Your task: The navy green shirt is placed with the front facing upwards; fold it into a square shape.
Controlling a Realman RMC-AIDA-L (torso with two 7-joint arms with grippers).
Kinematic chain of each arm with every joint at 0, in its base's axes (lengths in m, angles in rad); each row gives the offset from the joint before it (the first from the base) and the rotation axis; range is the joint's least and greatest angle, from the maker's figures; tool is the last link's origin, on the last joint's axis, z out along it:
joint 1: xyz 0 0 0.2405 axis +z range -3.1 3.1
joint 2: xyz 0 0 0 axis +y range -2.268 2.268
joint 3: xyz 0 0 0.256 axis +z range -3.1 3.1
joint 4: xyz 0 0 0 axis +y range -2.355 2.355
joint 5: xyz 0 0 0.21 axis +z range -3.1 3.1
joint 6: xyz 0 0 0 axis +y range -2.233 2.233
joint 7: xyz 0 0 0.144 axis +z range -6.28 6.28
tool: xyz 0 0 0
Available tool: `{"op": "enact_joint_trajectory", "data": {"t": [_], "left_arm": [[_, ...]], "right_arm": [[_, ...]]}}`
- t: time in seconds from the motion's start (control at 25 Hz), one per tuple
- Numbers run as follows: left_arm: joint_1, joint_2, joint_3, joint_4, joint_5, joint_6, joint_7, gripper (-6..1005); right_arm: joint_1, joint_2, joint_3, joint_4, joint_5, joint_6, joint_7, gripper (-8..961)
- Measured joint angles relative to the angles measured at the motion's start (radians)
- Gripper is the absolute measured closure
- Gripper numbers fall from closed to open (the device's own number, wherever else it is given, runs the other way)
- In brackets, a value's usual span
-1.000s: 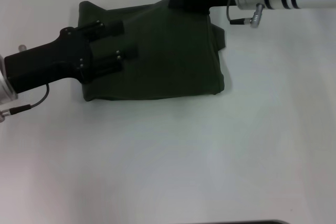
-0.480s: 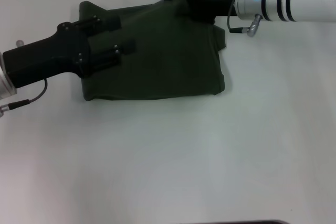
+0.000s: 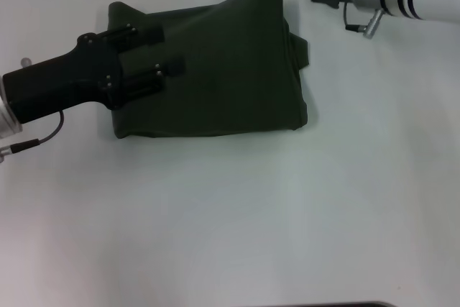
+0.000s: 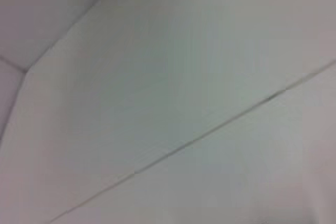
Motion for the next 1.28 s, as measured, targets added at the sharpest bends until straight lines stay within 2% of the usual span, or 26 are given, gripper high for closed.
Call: {"op": "enact_joint_trajectory", "data": {"t": [0.12,0.2,0.28,0.32,0.44,0.76,1.28], "left_arm": [[-0.001,0.000,0.000,0.000,-0.003,0.005,-0.002,291],[0.001,0.001,0.000,0.001,-0.008,0.006,-0.002,291],[0.002,0.001,0.000,0.001,-0.010,0.006,-0.002,291],[0.001,0.001,0.000,0.001,-0.011,0.006,-0.002,291],[-0.001,0.001,0.000,0.001,-0.012,0.007,-0.003,291],[-0.005,0.000,0.000,0.000,-0.012,0.008,-0.001,291],[-0.016,0.000,0.003,-0.005,-0.024,0.008,0.000,291]], "right_arm": [[0.000,-0.009,0.011,-0.008,0.008,-0.032,0.010,418],[-0.009,-0.020,0.022,-0.032,0.022,-0.160,0.059,418],[-0.012,-0.022,0.025,-0.053,0.037,-0.285,0.097,418],[-0.011,-0.019,0.025,-0.056,0.042,-0.333,0.111,418],[0.009,0.002,0.021,-0.029,0.045,-0.363,0.126,419],[0.087,0.022,0.014,0.112,0.085,-0.169,0.074,419],[0.057,0.007,0.012,0.117,0.087,0.002,0.000,419]]}}
